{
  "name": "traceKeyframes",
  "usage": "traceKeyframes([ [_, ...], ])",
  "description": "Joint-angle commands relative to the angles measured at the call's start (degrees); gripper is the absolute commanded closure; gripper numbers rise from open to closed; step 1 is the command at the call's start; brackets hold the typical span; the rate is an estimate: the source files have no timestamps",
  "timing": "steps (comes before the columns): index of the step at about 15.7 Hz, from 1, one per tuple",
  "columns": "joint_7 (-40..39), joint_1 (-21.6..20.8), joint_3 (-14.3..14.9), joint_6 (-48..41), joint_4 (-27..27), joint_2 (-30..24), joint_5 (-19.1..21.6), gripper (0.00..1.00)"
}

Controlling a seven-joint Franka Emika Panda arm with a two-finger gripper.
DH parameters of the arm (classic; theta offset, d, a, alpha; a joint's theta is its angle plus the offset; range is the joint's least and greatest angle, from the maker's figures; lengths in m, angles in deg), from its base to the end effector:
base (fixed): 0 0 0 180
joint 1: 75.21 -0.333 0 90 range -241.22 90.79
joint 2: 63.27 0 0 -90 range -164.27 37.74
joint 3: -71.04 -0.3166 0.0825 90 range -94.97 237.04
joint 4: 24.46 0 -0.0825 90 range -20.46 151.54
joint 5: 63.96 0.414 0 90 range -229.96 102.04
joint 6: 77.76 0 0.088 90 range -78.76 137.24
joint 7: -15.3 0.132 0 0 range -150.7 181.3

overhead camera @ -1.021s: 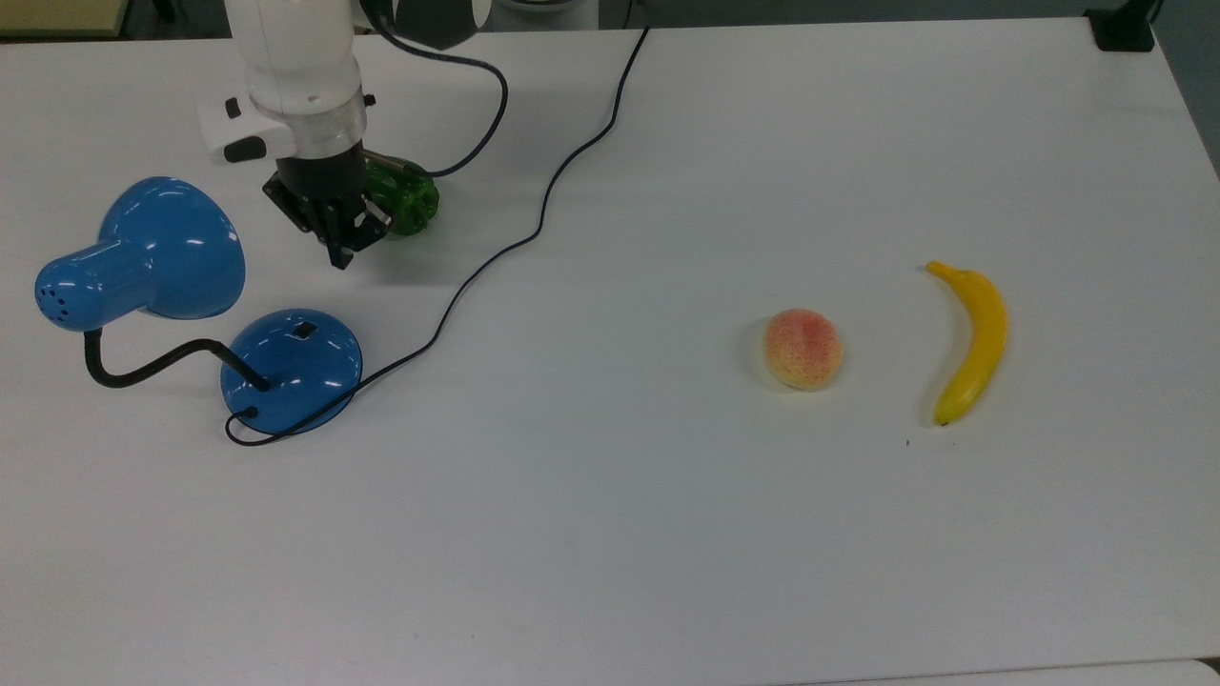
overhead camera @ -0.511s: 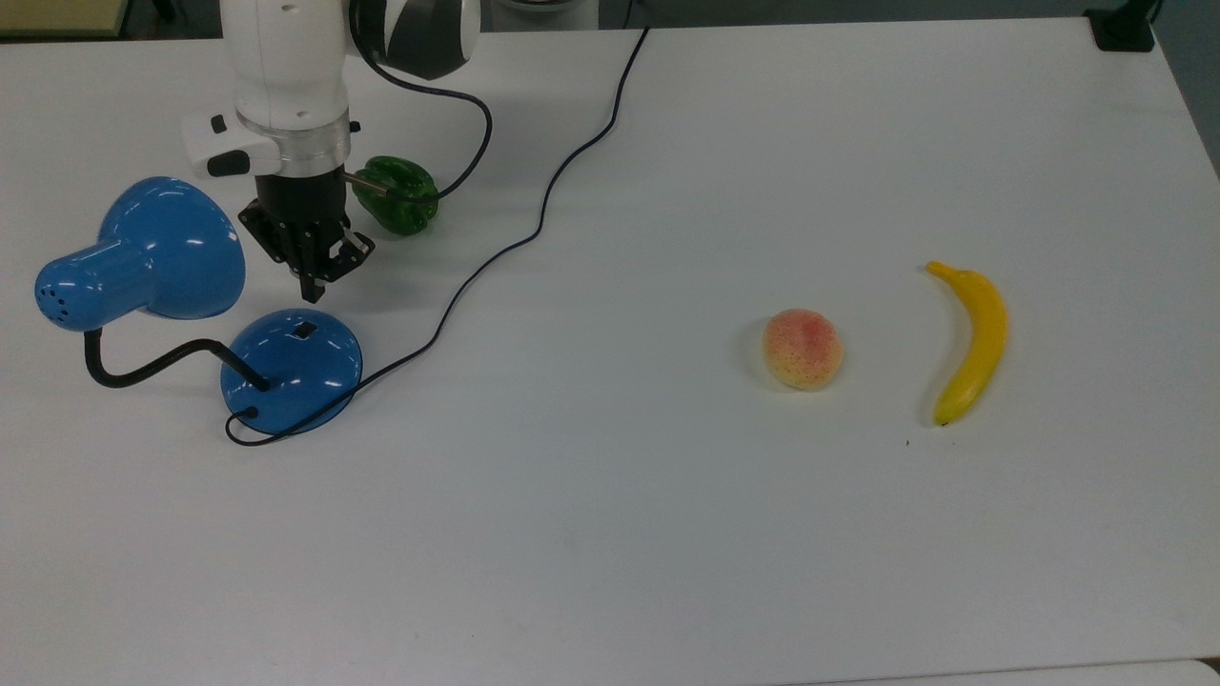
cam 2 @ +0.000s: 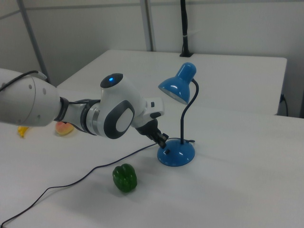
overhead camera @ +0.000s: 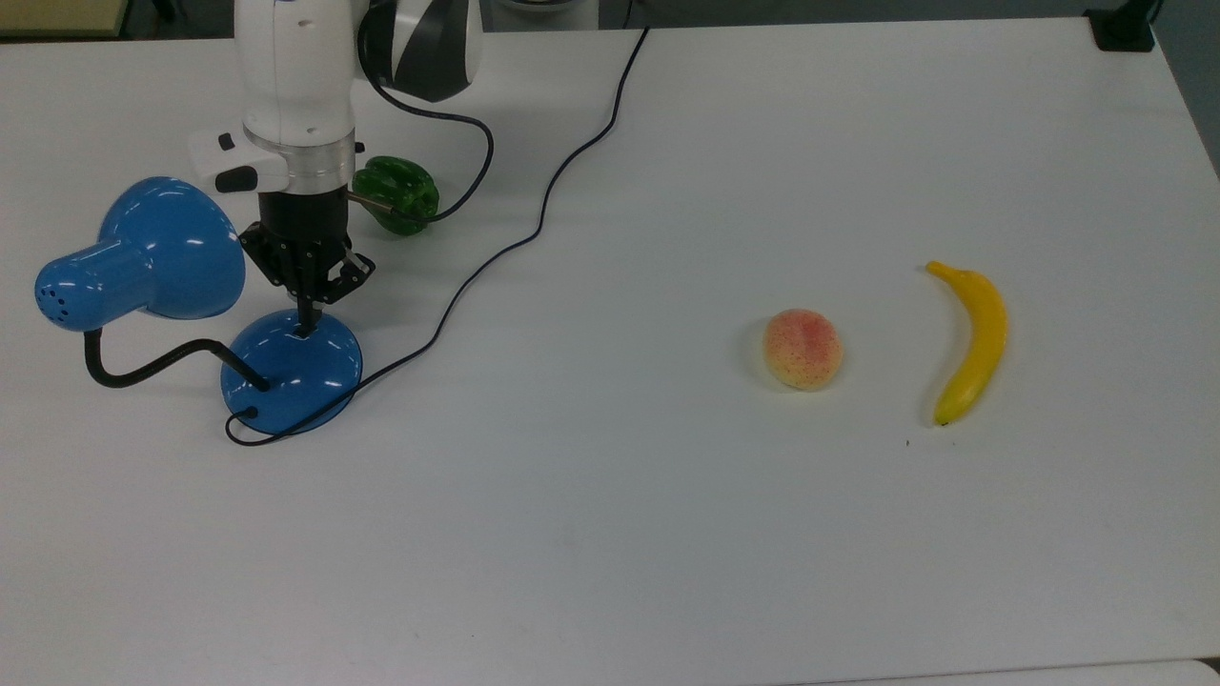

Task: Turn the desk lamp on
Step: 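Lower the gripper onto the switch on the lamp base and press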

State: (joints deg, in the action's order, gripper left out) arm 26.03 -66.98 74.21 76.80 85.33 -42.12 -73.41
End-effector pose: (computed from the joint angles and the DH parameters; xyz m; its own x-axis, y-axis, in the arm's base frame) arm 0.6788 -0.1310 0.3039 0.8890 -0.2062 0.4088 -0.2554 -0.9644 0.0688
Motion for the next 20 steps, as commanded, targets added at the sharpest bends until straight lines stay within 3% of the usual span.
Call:
traceKeyframes([
  [1,1.58,0.38,0.25,1.98,-0.45,1.26,-1.71,1.0],
  [20,1.66,1.26,0.25,2.86,-2.3,3.99,-2.5,1.0],
])
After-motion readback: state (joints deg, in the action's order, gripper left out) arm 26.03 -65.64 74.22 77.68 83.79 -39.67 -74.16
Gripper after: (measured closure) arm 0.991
